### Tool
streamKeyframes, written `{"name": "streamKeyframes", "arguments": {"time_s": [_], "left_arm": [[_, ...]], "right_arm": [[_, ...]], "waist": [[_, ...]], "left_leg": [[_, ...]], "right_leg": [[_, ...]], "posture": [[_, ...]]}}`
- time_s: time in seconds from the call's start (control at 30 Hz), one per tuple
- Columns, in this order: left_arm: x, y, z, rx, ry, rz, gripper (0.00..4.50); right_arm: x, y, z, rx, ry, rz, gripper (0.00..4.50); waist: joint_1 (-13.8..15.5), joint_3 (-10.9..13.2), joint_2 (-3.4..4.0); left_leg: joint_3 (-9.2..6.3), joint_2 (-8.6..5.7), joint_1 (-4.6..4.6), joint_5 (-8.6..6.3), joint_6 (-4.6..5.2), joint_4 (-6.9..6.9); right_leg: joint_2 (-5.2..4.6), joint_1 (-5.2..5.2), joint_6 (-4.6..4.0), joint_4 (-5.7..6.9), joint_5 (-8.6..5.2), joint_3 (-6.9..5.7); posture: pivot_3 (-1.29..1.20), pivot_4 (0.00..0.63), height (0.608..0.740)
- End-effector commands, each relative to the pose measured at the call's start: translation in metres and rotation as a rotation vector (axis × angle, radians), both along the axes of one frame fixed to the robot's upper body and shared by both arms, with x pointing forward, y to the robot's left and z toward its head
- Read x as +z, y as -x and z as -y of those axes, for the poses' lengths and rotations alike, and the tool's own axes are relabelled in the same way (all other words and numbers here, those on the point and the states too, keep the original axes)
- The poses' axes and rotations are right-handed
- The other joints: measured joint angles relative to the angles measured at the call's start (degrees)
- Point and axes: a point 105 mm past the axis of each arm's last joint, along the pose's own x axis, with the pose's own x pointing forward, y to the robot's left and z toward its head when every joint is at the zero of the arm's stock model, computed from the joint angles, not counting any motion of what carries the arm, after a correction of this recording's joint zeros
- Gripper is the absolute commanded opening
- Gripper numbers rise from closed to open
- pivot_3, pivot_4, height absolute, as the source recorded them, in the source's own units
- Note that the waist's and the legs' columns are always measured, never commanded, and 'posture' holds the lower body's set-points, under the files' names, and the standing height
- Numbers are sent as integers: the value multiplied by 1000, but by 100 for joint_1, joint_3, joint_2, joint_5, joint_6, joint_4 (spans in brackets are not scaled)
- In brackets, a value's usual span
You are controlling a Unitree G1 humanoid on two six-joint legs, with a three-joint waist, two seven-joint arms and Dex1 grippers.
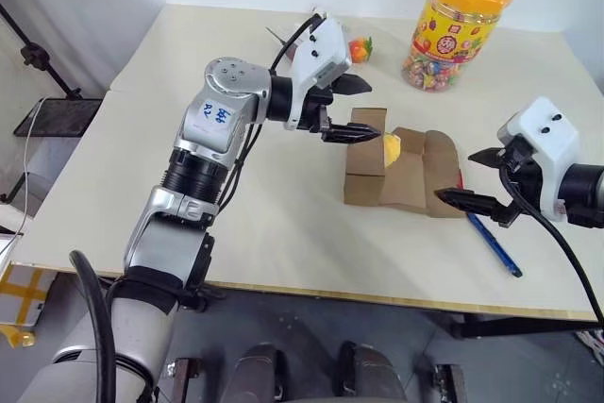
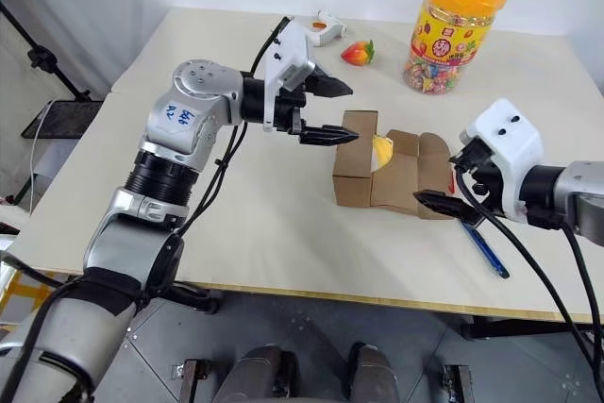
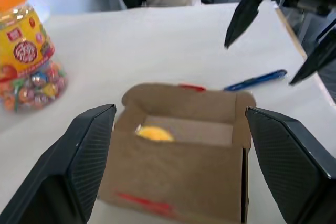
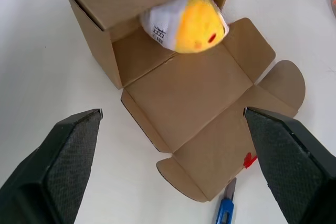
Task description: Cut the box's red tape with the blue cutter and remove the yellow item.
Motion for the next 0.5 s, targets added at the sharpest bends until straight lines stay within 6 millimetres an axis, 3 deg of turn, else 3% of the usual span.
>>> {"name": "streamKeyframes", "arguments": {"time_s": [0.03, 0.17, 0.33, 0.47, 0.5], "left_arm": [[-9, -6, 27, -12, -40, 57, 4191], [-36, -25, 46, 85, -121, 79, 4191], [-41, -34, 65, 184, -119, 112, 4191], [-52, -40, 67, 246, -182, 146, 4191], [-63, -42, 62, 252, -258, 166, 4191]], "right_arm": [[6, 3, 0, -12, 0, 46, 4500], [5, 5, 0, -30, -8, 52, 4500], [2, 9, 0, -53, -18, 51, 4500], [0, 11, 0, -65, -21, 50, 4500], [0, 11, 1, -72, -21, 50, 4500]], "waist": [[35, 1, -1], [9, 2, -4], [-9, 3, -5], [-5, 3, -5], [-10, 3, -5]], "left_leg": [[0, -2, -1, 0, 0, 2], [4, -20, -5, 1, 4, -2], [4, -13, -6, 1, 4, -9], [4, -11, -6, 1, 4, -8], [5, -10, -6, 1, 4, -8]], "right_leg": [[-1, 1, 1, 0, 1, -2], [-2, -1, 7, -9, 4, 1], [-1, -9, 6, -7, 4, 2], [-3, -9, 6, -7, 4, 4], [-3, -9, 6, -7, 4, 5]], "posture": [[0, 150, 740], [0, 150, 740], [0, 150, 740], [0, 150, 740], [0, 150, 740]]}}
